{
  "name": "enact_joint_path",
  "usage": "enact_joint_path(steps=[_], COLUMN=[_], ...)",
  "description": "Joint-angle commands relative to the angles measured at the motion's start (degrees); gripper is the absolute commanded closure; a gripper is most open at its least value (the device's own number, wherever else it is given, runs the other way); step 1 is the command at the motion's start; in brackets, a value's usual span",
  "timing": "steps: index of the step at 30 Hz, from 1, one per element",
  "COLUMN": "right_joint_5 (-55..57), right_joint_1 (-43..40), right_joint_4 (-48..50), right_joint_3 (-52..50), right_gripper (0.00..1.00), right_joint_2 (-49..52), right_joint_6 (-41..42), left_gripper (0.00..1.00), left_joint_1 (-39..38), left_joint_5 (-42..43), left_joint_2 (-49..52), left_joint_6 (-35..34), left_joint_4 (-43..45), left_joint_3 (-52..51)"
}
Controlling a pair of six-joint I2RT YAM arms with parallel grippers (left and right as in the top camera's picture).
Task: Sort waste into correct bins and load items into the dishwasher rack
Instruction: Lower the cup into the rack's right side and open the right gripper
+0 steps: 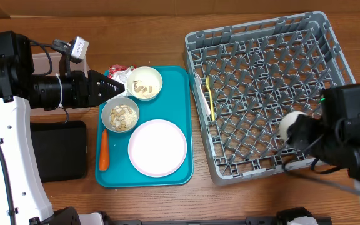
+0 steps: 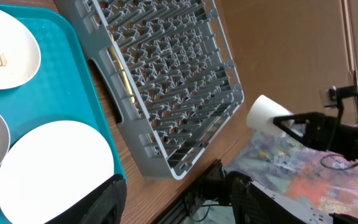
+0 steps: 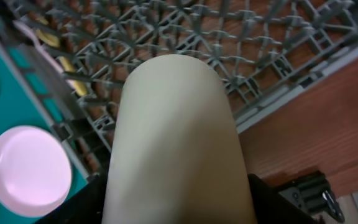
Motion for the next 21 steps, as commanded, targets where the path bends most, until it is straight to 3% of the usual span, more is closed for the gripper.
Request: enact_joint_path(steps=[1,9,21], right_joint_5=[2.10,0.57,-0.94], right_joint_1=[-3.48,-5.09,-5.11], right_joint_4=[0.35,7.19,9.27], right_joint_3=[-2.43,-12.87,-13.40], right_gripper=[0.48,0.48,0.48], right_joint_2=[1.11,6.49,15.39], right_joint_6=[1.14,-3.89,-4.55], left_gripper=[0.43,0.43,0.43], left_joint_1=[0.13,0.13,0.13], left_joint_5=[-0.35,-0.35,-0.35], left_joint_2=[0.11,0.11,0.11], left_joint_6=[-0.42,-0.42,-0.39], left_joint_4=[0.09,0.09,-0.17], left_joint_3=[-0.17,-0.17,-0.17])
